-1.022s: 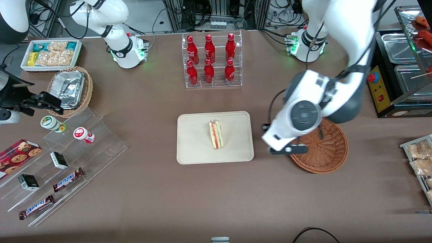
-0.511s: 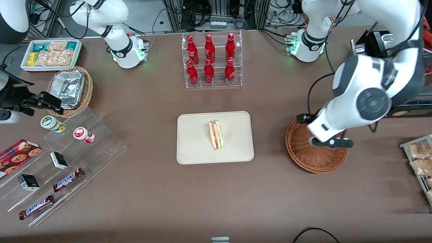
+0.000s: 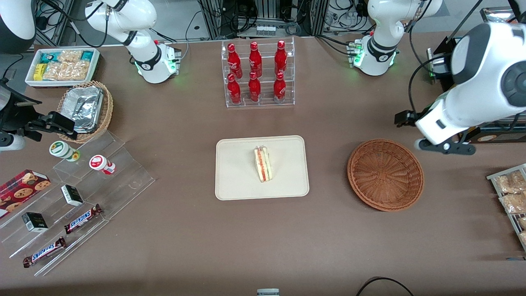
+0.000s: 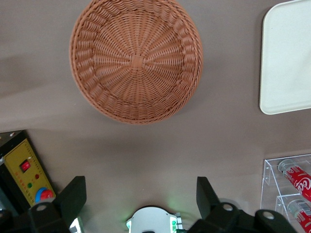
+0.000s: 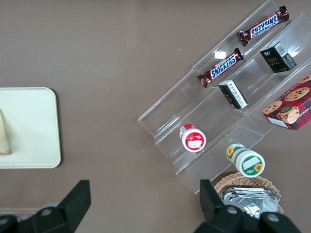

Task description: Place sandwich from basket to tray

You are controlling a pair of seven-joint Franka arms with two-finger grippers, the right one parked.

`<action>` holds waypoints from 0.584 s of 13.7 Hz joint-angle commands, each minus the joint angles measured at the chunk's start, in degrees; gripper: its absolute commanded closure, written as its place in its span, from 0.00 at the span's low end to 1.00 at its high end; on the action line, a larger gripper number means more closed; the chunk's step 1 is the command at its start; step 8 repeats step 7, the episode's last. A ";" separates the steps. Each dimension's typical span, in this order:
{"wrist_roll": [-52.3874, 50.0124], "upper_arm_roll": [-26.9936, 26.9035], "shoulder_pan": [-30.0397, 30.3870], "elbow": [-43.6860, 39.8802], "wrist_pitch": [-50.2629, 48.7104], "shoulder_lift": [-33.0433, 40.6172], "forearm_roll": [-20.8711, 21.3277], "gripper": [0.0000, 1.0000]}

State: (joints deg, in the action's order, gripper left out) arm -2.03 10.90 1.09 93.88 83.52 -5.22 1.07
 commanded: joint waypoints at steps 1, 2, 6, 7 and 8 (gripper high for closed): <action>1.24 -1.49 0.41 1.48 -2.65 3.89 -0.54 0.00; 1.24 -2.11 0.41 0.96 -3.88 4.42 -0.45 0.00; 1.24 -3.43 0.41 0.34 -5.74 5.83 -0.10 0.00; 1.24 -4.13 0.41 0.34 -5.74 5.83 -0.19 0.00; 1.24 -4.13 0.41 0.34 -5.74 5.83 -0.19 0.00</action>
